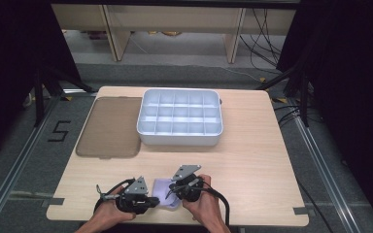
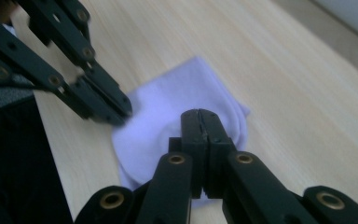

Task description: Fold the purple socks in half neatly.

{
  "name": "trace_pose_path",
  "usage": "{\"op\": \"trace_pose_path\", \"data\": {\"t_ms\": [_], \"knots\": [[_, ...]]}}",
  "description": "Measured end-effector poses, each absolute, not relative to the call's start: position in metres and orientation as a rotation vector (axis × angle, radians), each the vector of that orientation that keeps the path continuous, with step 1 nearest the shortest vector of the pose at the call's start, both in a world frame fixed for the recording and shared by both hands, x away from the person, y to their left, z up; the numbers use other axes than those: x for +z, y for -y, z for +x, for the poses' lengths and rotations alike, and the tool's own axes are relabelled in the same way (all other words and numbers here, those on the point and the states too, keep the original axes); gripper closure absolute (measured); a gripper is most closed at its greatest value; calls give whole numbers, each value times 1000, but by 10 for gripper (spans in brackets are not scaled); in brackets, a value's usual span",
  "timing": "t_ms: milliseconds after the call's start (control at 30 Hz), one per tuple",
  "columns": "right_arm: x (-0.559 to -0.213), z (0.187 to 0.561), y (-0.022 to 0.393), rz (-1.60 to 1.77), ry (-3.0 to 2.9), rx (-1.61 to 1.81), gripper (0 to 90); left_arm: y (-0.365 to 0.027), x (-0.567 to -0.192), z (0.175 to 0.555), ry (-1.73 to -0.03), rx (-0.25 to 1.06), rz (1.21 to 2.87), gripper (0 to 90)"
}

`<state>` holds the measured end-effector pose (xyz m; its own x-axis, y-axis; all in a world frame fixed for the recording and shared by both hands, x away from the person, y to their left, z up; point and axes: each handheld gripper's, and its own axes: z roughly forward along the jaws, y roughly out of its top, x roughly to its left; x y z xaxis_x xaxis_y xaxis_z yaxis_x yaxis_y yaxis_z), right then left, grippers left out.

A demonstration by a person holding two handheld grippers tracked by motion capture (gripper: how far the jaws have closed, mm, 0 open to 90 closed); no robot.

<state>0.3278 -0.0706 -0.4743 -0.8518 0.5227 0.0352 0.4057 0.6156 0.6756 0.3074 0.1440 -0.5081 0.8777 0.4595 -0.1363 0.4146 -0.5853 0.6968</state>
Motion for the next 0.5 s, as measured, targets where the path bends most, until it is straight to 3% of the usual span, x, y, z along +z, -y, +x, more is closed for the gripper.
{"op": "trace_pose_path", "data": {"t_ms": [167,500], "knots": [[-483,339,61,817,-2687,982,900,-144,-509,307,-627,71,2262,843],[-490,351,82,910,-2639,945,900,-143,-509,305,-655,73,2254,833]]}}
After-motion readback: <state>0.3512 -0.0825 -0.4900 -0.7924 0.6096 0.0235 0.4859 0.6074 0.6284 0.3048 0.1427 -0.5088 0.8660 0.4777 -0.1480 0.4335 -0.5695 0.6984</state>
